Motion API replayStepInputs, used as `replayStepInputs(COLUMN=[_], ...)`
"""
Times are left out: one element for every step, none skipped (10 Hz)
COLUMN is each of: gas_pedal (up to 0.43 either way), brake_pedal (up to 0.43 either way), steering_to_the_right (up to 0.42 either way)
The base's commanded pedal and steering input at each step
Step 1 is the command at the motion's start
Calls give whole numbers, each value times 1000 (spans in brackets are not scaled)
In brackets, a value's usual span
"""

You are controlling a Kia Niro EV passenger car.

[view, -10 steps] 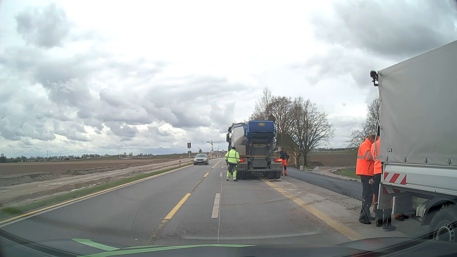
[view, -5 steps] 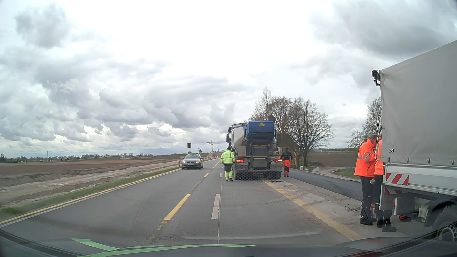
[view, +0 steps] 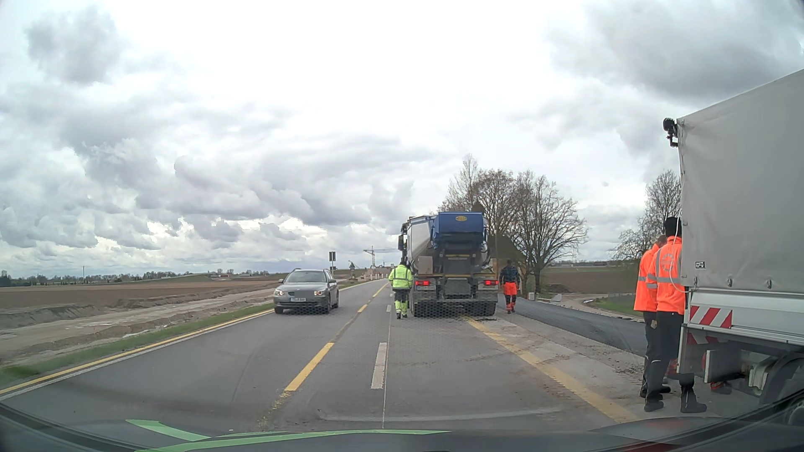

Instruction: Follow the waypoints while adhering to traffic rules and regulations

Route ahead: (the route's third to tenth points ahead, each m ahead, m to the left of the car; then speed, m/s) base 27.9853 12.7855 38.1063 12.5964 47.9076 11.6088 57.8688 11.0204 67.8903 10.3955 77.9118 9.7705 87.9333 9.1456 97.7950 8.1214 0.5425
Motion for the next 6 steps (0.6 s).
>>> replayStepInputs(gas_pedal=[47,130,157,177,189,197], brake_pedal=[0,0,0,0,0,0], steering_to_the_right=[1,1,1,1,-4,-15])
